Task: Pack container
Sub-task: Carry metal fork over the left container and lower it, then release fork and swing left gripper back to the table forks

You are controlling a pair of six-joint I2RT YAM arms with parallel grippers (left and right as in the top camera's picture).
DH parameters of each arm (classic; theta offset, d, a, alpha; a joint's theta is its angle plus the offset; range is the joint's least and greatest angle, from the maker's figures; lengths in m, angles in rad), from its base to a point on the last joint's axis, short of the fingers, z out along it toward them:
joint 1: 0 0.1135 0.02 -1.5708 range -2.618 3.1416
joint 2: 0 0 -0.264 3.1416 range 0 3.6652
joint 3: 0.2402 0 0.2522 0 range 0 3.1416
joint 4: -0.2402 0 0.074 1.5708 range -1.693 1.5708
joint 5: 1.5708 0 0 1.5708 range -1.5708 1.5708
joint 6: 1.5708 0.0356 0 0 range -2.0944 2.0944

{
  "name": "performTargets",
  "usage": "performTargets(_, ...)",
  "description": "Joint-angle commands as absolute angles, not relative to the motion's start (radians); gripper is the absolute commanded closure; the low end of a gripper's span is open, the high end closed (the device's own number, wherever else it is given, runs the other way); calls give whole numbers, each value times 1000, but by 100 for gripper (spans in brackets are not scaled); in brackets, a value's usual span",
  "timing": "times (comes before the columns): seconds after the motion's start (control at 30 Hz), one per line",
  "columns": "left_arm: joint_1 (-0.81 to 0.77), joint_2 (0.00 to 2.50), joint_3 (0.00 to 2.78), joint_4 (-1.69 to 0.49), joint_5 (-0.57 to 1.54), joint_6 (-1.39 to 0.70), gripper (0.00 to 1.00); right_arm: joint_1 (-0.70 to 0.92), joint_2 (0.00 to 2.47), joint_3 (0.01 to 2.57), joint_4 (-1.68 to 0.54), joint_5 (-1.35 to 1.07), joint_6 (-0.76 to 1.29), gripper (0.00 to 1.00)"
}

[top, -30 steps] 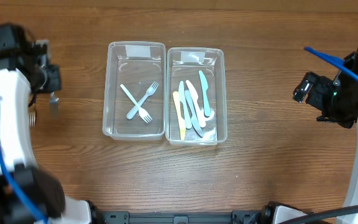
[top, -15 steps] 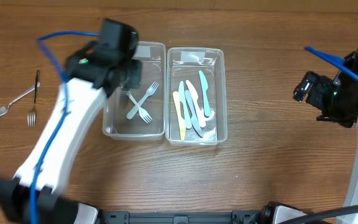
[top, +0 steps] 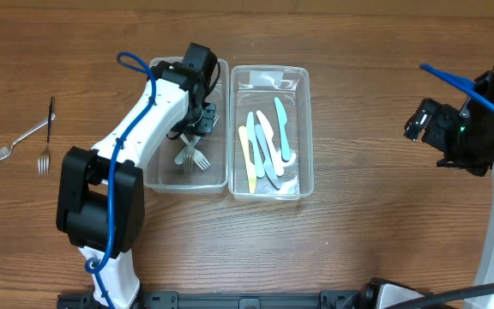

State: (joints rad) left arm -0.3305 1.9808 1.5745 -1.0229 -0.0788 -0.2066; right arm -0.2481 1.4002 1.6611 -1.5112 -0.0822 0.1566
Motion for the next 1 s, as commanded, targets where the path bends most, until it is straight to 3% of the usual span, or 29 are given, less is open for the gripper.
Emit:
performTargets(0.0, -334, 1917, 1722, -1088, -133, -155, 56, -244, 1388, 1663, -1510, -91, 157, 0)
performTargets(0.03, -334, 1906, 1767, -1120, -167, -155, 44, -244, 1388, 1663, -1511, -92, 157, 0)
performTargets(0.1, -325, 1872, 1879, -1196, -218, -117, 36, -244, 1388, 1663, -1512, -91, 157, 0)
performTargets(0.17, -299, 1841, 1959, -1250, -244, -97, 3, -244, 1388, 1663, -1512, -91, 157, 0)
performTargets(0.2, -276, 1823, 1991, -1273, -253, -97, 0, -244, 1388, 1663, -1512, -91, 157, 0)
performTargets(0.6, 321, 1739, 1960, -1308, -99, -68, 0, -244, 1388, 1663, -1509, -91, 157, 0)
performTargets(0.97, 460, 1741, 1524, -978, -46, 113, 0, -244, 1388, 1663, -1509, -91, 157, 0)
